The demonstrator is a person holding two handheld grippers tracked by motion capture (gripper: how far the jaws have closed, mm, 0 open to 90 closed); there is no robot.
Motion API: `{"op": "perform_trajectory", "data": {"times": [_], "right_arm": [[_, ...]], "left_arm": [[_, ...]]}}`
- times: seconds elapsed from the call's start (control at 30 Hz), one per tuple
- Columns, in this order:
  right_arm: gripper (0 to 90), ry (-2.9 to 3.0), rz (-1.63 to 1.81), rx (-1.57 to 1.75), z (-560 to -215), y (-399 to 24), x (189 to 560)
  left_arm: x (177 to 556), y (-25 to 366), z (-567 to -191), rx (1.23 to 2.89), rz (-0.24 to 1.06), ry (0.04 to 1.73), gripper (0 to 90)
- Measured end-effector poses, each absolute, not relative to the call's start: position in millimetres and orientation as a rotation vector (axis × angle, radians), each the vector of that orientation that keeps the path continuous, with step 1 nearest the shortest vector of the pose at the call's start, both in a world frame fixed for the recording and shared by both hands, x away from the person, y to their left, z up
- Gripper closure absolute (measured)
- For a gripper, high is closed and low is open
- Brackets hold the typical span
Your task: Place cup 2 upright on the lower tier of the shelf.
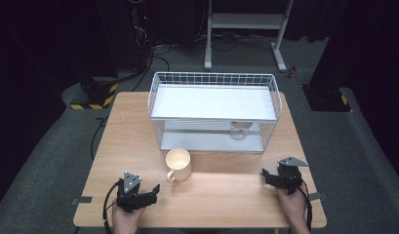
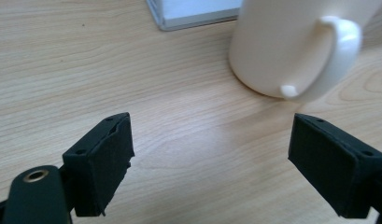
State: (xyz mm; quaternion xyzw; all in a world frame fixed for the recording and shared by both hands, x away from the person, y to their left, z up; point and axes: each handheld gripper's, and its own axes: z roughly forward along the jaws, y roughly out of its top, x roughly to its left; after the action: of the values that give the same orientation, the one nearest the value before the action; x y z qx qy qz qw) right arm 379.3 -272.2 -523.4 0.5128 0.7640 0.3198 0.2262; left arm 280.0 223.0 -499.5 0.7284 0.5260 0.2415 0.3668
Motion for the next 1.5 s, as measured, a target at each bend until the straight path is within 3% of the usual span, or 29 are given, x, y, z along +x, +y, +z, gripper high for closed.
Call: {"op": "perform_trajectory", "data": {"times": [0.67, 1.5], "right_arm": [[24.6, 2.111, 0.882, 1.404, -523, -272, 379], [24.5, 2.112, 0.883, 1.404, -523, -272, 379]], "left_arm": [[287, 180, -498, 1.969, 0.593, 1.216, 13.8], [326, 162, -499, 1.947, 0.575, 1.236, 7.5]]}}
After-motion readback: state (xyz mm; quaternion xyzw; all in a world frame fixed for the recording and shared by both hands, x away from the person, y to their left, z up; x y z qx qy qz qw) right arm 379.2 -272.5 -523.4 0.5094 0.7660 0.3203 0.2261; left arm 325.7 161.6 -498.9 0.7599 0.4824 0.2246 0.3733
